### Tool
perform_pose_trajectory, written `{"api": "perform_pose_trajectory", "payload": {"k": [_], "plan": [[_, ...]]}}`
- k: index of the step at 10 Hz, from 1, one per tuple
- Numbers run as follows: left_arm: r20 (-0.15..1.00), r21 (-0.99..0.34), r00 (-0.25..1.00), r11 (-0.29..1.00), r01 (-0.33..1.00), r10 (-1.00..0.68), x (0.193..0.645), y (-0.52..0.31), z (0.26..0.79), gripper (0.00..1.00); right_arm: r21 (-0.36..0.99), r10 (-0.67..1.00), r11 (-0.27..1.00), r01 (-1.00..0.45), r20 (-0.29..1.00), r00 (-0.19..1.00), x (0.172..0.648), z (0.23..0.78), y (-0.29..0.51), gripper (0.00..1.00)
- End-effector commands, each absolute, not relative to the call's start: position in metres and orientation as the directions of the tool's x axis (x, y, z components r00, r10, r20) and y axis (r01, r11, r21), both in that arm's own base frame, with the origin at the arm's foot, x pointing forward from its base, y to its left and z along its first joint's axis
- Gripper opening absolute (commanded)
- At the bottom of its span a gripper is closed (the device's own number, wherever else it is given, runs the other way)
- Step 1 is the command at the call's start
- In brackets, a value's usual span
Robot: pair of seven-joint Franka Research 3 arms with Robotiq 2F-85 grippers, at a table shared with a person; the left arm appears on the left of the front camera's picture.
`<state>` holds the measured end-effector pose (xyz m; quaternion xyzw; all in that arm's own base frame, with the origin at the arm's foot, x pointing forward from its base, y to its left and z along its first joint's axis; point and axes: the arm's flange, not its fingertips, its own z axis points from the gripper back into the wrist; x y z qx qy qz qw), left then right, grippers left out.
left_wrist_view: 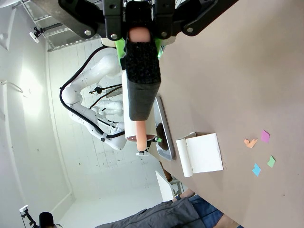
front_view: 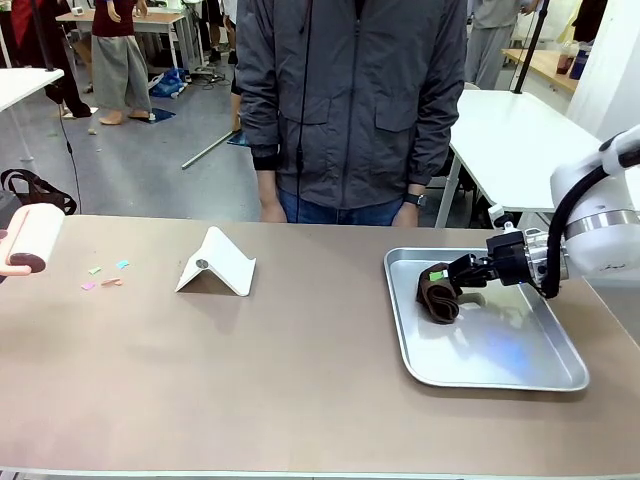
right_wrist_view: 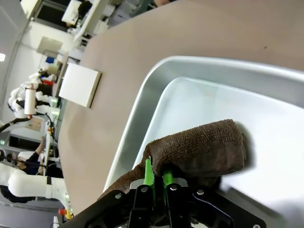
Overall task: Clean the surface of the table.
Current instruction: If a person points to the right, clean the right side of the table with your right hand, and if they point to the left, clean the left side with your left hand.
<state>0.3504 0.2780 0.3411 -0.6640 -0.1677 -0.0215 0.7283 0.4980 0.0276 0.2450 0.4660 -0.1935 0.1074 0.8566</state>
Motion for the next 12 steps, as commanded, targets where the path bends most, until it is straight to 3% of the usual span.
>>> {"api": "perform_pose_trajectory", "payload": {"k": [1, 8, 12], "plan": [[0.280, -0.958, 0.941, 0.117, 0.261, 0.190, 0.348, 0.274, 0.345, 0.00, 0.711, 0.028, 0.615, -0.340, 0.412, 0.911, 0.493, 0.254, 0.017, 0.08], [0.280, -0.958, 0.941, 0.117, 0.261, 0.190, 0.348, 0.274, 0.345, 0.00, 0.526, 0.129, 0.789, -0.318, 0.363, 0.923, 0.481, 0.289, -0.033, 0.08], [0.280, -0.958, 0.941, 0.117, 0.261, 0.190, 0.348, 0.274, 0.345, 0.00, 0.593, 0.063, 0.738, -0.321, 0.414, 0.908, 0.455, 0.308, -0.072, 0.08]]}}
